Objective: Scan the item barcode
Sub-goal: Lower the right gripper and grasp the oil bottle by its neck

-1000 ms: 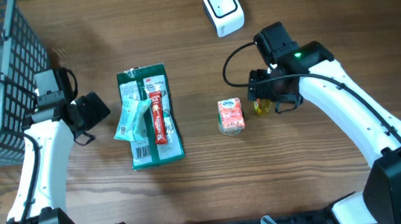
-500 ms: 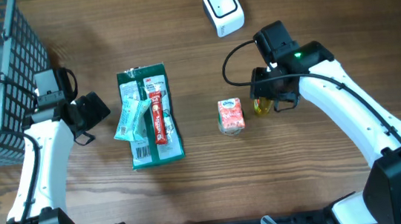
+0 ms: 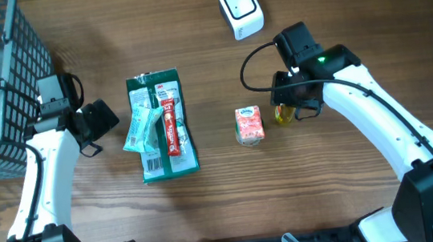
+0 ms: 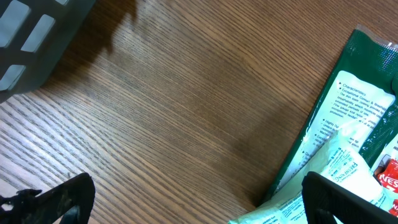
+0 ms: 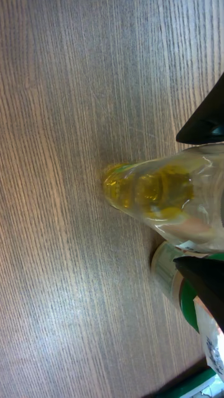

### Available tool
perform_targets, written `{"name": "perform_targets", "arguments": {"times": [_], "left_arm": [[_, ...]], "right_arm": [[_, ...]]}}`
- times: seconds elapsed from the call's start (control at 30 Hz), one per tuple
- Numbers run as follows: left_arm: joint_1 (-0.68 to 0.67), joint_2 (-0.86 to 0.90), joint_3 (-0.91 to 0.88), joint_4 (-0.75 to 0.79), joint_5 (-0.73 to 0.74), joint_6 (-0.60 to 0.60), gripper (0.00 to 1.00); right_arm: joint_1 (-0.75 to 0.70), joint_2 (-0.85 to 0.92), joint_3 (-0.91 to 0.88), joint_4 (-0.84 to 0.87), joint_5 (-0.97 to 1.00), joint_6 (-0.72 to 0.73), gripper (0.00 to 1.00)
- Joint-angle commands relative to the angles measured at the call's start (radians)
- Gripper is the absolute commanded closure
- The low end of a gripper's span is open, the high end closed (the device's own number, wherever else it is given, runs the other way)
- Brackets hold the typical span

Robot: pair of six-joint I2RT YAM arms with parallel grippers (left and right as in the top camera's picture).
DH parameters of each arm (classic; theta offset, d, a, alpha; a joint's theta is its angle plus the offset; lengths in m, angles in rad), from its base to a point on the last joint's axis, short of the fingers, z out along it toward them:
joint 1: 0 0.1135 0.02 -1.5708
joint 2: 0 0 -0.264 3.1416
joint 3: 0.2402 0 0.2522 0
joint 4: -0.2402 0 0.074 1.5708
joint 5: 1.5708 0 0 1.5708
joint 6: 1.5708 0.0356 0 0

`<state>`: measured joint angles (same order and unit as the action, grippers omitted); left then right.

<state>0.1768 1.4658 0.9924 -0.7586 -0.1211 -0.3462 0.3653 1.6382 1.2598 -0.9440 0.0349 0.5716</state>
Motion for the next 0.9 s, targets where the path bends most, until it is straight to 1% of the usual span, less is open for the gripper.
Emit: {"name": "perform_targets", "arguments": {"times": [0.0, 0.7, 0.77, 0.8, 0.87], "left_arm": [[0.005, -0.016, 0.016, 0.002, 0.005, 0.002, 0.00], [0.005, -0.016, 0.016, 0.002, 0.005, 0.001, 0.00], [0.005, -0.016, 0.016, 0.002, 0.005, 0.002, 0.00], [0.005, -0.016, 0.016, 0.002, 0.005, 0.002, 0.00], [0.005, -0.016, 0.016, 0.002, 0.005, 0.001, 0.00]], "right_arm": [[0.005, 0.010, -0.005, 0.002, 0.018, 0.003, 0.41], [0.005, 0.010, -0.006, -0.018, 0.017, -0.022, 0.41], [0.005, 0.010, -0.006, -0.018, 0.017, -0.022, 0.40], [0.005, 0.010, -0.006, -0.018, 0.017, -0.022, 0.38], [0.005, 0.010, -0.006, -0.018, 0.017, -0.023, 0.38]]}}
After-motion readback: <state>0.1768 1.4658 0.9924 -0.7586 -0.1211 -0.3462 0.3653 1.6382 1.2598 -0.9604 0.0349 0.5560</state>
